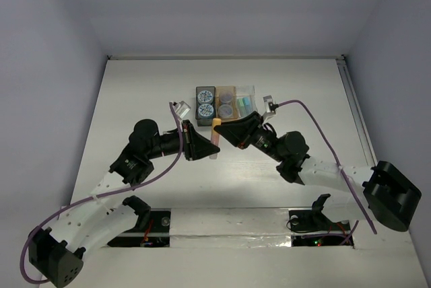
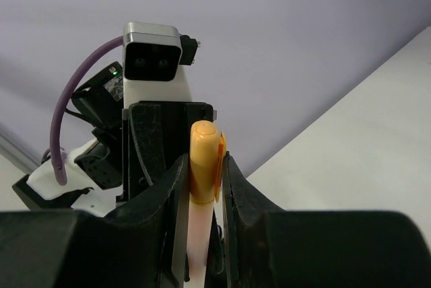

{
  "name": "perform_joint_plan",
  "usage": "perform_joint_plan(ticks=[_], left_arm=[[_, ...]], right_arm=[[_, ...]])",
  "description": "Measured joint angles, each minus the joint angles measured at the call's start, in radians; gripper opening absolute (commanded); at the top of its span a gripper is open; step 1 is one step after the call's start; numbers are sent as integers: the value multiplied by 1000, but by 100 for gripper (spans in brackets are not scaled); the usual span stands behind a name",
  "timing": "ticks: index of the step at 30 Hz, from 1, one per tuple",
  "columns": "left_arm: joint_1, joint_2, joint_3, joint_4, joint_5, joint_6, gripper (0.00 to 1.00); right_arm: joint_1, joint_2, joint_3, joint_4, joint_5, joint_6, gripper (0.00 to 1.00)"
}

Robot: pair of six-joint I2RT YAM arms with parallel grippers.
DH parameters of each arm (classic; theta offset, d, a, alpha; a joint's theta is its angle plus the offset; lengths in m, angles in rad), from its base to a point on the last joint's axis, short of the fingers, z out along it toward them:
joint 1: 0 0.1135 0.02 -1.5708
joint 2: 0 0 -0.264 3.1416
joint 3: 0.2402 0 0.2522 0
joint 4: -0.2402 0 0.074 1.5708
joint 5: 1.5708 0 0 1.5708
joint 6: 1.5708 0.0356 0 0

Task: Sort the stationery into containers
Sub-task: Close the pen cap on the pen.

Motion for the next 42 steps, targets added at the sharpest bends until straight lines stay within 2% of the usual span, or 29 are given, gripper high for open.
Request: perform_joint_plan(ticks=[19,24,27,29,32,36,41,42], left_arm=[[44,64,93,-122,10,37,0],[93,82,110,-112,27,34,0],[170,85,173,85,-120,15,0],[210,69,242,238,-192,3,0],[212,24,260,415,-216,-23,0],[211,-39,198,546,-220,-51,0],[212,-67,82,553,-222,-63,0],[212,-74,56,552,-222,-67,0]], right_arm=[[28,-30,43,-143,94,-75,0],[32,-106,25,-264,134,-102,0],[119,-141,-65,-481,-22,-136,0],[179,-91,-126,-671,-107,-155,0],[189,-54,-166,-878,-158,-164,0],[183,-58,-142,-898,-176,-172,0],[183,-142,-104,-905,-146,-185,0],[183,-167,-94,-906,-134,-191,3]])
